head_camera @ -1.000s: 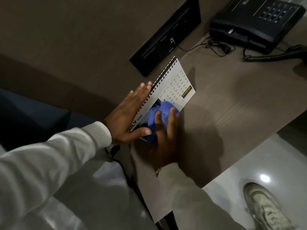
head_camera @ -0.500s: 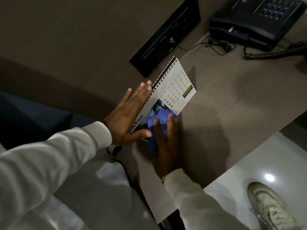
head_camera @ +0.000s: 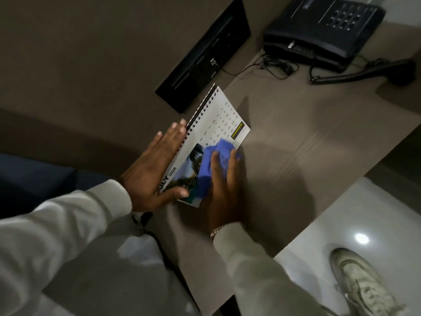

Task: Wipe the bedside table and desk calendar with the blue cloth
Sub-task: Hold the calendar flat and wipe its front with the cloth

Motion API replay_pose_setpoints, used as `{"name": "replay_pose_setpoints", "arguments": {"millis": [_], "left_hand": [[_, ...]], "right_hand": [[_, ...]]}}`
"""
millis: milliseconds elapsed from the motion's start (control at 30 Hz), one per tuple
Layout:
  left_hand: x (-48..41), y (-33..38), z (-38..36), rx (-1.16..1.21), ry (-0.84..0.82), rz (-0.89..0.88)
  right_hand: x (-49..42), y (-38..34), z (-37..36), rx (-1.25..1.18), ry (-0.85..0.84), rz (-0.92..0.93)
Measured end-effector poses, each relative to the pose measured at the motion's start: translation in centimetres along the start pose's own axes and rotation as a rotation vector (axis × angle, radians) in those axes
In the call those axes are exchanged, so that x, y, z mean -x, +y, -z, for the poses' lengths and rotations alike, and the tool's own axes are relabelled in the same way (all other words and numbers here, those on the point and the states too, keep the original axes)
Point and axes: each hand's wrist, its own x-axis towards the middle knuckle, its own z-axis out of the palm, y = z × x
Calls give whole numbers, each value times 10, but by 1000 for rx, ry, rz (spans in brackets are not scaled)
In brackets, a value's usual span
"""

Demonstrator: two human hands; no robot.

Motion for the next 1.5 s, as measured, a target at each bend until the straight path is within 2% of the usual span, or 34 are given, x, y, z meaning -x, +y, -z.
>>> {"name": "replay_pose_setpoints", "arguments": {"millis": [33, 100, 200, 267, 400, 467, 533, 600, 733, 867, 967, 1100, 1233, 1433, 1500], "left_hand": [[-1, 1, 0, 2, -2, -2], [0, 1, 0, 20, -11, 11], [1, -2, 0, 4, -15, -2], [0, -4, 0, -7, -16, -16], [1, -3, -2, 4, 3, -5], [1, -2, -2, 2, 2, -3], [1, -2, -2, 8, 6, -4], [1, -3, -2, 21, 11, -16], [1, -4, -4, 21, 16, -27], [1, -6, -5, 7, 17, -21], [1, -6, -5, 5, 15, -4], [1, -5, -7, 33, 32, 35], [4, -3, -10, 54, 62, 78], [3, -8, -5, -90, 17, 83], [4, -10, -2, -133, -5, 100]], "right_hand": [[8, -4, -2, -30, -49, -15], [10, -17, -2, -94, -42, 16], [-19, -27, 5, -263, 126, 120], [-48, -18, 11, -261, 224, 123], [-46, 3, 17, -115, 185, -1], [-22, 5, 14, -13, 19, -1], [-8, 3, 11, -51, -92, 12], [-12, -9, 14, -99, -62, 60], [-47, -26, 24, -218, 122, 157], [-84, -15, 34, -142, 97, 37], [-69, -7, 33, -56, 102, -47], [-26, -11, 20, 150, 36, -86], [6, -21, 13, 11, -269, -146], [13, -19, 71, -7, -488, 80], [0, -17, 104, 85, -460, 95]]}}
